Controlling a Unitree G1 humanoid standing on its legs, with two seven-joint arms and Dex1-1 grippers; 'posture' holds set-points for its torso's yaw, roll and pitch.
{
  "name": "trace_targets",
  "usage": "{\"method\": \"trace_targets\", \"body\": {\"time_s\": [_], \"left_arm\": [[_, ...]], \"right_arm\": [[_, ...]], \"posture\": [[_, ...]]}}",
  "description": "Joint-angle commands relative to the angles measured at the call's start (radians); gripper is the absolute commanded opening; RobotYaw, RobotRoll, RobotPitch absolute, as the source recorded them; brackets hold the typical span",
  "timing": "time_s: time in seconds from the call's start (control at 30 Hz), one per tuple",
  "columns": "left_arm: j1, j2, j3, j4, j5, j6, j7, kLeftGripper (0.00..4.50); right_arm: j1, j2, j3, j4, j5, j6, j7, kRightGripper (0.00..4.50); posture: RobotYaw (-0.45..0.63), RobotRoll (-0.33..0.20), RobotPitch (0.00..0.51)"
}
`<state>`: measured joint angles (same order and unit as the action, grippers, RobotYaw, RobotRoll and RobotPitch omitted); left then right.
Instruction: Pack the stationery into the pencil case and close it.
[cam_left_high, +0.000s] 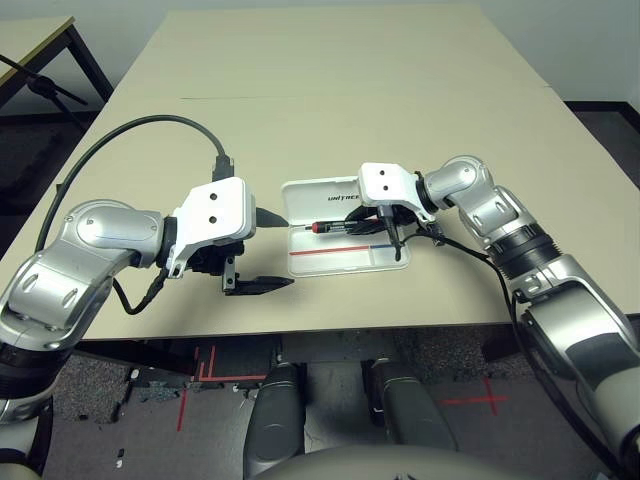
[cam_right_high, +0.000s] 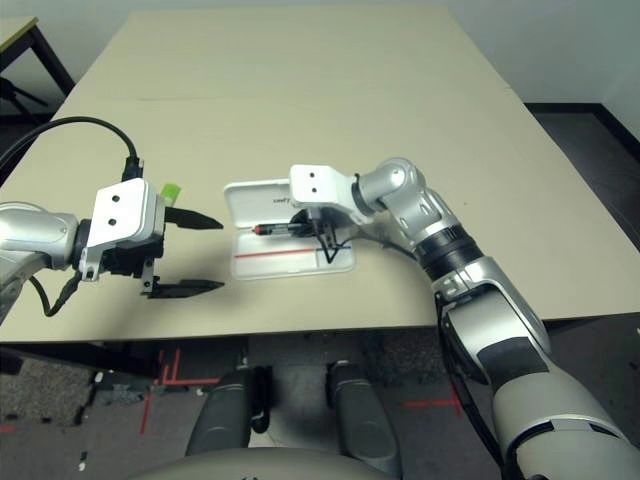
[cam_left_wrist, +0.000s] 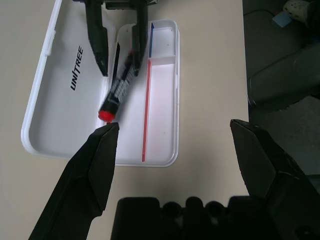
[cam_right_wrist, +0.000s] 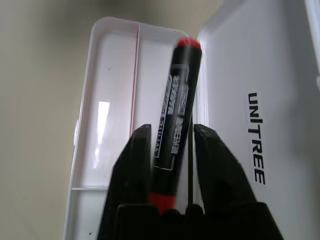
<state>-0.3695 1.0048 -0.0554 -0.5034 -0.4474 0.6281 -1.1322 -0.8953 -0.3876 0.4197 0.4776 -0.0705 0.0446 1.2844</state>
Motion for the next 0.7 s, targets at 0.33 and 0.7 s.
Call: {"method": "trace_targets", "body": {"time_s": [0.33, 0.7], "left_arm": [[-0.021, 0.011, -0.002, -0.029, -0.007, 0.031, 0.004, 4.50], [-0.020, 0.009, 0.001, -0.023, -0.010, 0.041, 0.005, 4.50]], "right_arm": [[0.103, -0.134, -0.105, -0.264, 0.203, 0.186, 0.141, 4.48], [0.249, -0.430, -0.414, -0.549, 0.546, 0.607, 0.152, 4.48]], "posture": [[-0.02, 0.000, 0.103], [-0.05, 0.000, 0.103]]}}
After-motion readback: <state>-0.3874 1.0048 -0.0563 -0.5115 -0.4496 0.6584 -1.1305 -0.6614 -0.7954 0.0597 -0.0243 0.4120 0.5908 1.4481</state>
